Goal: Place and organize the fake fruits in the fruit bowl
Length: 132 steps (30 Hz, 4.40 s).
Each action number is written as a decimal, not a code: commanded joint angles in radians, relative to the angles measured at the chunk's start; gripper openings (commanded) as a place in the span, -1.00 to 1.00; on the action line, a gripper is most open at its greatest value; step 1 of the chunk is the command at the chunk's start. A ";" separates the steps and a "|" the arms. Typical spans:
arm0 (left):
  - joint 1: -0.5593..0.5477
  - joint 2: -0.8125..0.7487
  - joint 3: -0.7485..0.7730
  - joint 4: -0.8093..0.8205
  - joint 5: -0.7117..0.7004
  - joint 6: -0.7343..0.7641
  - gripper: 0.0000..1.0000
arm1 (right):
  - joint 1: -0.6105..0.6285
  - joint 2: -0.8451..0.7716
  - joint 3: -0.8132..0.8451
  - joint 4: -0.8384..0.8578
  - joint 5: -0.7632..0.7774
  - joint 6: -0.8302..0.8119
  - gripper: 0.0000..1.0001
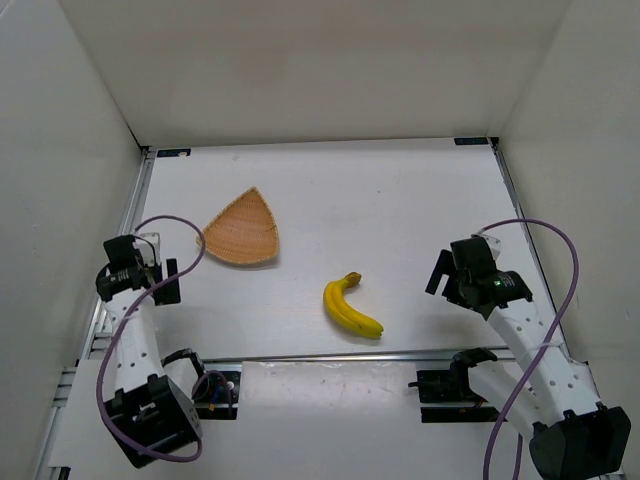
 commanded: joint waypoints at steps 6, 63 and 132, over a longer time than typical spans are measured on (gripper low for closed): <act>-0.443 0.050 0.528 -0.071 0.194 0.235 1.00 | -0.006 0.086 0.054 0.062 -0.094 -0.086 1.00; -0.785 0.935 1.055 -0.243 0.040 0.002 -0.75 | -0.024 0.094 0.040 0.091 -0.129 -0.072 1.00; 0.243 0.556 0.391 -0.053 0.347 -0.073 1.00 | -0.024 0.054 0.000 0.091 -0.138 -0.052 1.00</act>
